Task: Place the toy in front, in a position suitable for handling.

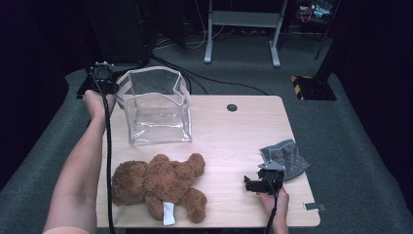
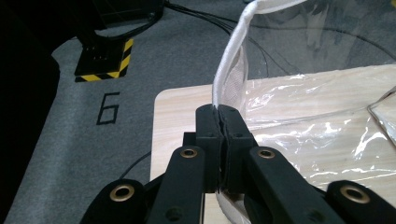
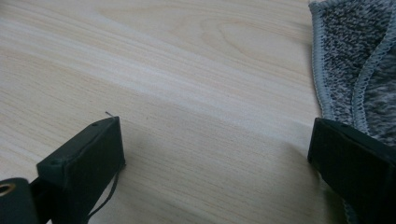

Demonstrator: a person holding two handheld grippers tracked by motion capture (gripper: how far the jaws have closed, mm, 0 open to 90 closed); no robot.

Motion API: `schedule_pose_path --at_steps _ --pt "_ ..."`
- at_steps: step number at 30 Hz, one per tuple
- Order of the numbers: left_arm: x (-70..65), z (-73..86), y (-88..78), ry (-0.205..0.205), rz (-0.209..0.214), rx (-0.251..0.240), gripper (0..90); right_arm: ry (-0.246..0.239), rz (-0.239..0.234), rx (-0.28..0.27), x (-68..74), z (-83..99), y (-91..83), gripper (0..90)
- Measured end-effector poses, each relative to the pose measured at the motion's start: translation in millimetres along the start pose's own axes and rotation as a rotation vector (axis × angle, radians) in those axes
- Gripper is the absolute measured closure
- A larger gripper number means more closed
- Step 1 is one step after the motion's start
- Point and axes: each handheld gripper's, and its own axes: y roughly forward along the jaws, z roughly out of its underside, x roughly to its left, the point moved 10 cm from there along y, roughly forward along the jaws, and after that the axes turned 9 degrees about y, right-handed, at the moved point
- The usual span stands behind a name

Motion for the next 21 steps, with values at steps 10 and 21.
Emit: schedule_pose_path --at_steps 10,21 --pt "-12.8 -2.8 -11.2 -0.031 0.075 -0.017 36.9 0.000 0.006 -0.004 0.1 -0.3 0.1 3.1" --pt "-57.2 -17.8 -37.3 0.036 0.194 -0.088 19.6 -0.009 0.006 -0.005 0.1 -0.3 -0.1 3.1"
